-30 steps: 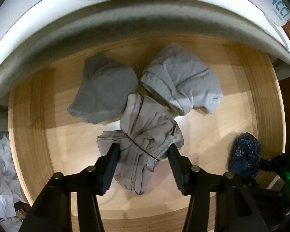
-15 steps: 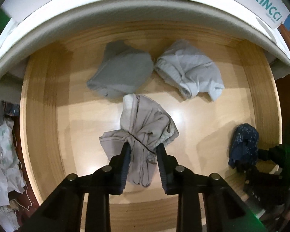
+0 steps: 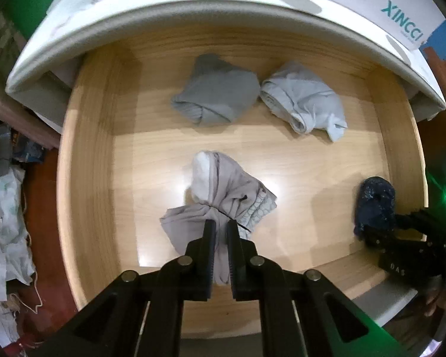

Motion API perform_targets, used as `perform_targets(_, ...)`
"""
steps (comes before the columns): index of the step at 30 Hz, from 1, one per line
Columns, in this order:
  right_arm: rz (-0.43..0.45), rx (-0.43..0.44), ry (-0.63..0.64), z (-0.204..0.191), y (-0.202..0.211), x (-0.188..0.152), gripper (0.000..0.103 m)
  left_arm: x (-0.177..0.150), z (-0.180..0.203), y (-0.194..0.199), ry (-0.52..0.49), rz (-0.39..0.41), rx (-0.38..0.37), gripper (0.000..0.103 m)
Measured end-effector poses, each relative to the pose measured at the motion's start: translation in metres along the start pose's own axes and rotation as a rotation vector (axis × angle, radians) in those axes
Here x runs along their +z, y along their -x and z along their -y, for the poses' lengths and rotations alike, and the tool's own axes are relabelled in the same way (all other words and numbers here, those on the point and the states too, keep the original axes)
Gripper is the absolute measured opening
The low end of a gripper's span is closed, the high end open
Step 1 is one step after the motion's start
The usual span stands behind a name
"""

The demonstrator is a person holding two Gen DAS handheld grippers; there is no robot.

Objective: Take underwear out of drawer
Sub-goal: 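Close the left gripper on the beige underwear while the right gripper holds the navy underwear, then lift the beige underwear with the left gripper and carry it over the box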

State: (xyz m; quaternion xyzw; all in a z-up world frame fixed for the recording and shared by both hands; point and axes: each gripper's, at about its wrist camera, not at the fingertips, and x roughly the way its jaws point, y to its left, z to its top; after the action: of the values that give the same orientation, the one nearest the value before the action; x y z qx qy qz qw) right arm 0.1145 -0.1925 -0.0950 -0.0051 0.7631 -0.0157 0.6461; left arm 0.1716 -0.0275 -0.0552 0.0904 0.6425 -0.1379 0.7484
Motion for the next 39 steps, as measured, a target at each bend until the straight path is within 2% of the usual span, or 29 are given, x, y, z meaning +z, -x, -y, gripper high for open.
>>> perform_targets(3,0.001,-0.001,-0.001,0.002,0.002,-0.001,0.034,-0.004,0.000,0.000,0.003,-0.023,-0.023,0.007)
perform_targets(8,0.004,-0.003,-0.003,-0.001,-0.001,-0.002,0.034,-0.006,-0.002,-0.001,-0.016,-0.009,-0.005,0.010)
perform_targets(10,0.004,-0.002,-0.002,0.000,0.000,-0.002,0.034,-0.005,0.002,0.001,-0.029,-0.013,-0.011,0.021)
perform_targets(12,0.005,-0.003,-0.003,0.001,0.000,-0.002,0.035,-0.003,0.001,0.008,-0.040,-0.001,-0.022,0.047)
perform_targets(15,0.006,-0.003,-0.003,0.001,0.000,-0.001,0.035,0.002,-0.003,0.015,-0.051,0.016,-0.010,0.059)
perform_targets(17,0.006,-0.003,-0.003,0.000,0.000,-0.001,0.035,0.007,-0.002,0.010,-0.066,-0.017,-0.028,0.063)
perform_targets(21,0.006,-0.003,-0.003,0.000,0.001,-0.001,0.035,0.009,-0.003,-0.013,-0.113,-0.078,0.014,0.063)
perform_targets(23,0.006,-0.003,-0.002,0.000,0.001,-0.001,0.035,0.011,-0.004,-0.019,-0.103,-0.096,-0.010,0.064)
perform_targets(35,0.007,-0.006,0.001,0.001,-0.001,0.005,0.035,0.026,0.003,-0.043,-0.067,-0.176,-0.043,0.068)
perform_targets(37,0.009,-0.006,0.000,0.001,-0.001,0.006,0.035,0.027,0.000,-0.043,-0.042,-0.172,-0.051,0.062)
perform_targets(38,0.008,-0.006,0.000,0.001,-0.001,0.005,0.035,0.026,-0.005,-0.041,-0.024,-0.171,-0.080,0.047)
perform_targets(39,0.008,-0.007,0.000,0.000,-0.001,0.006,0.035,0.027,-0.011,-0.040,-0.004,-0.176,-0.094,0.047)
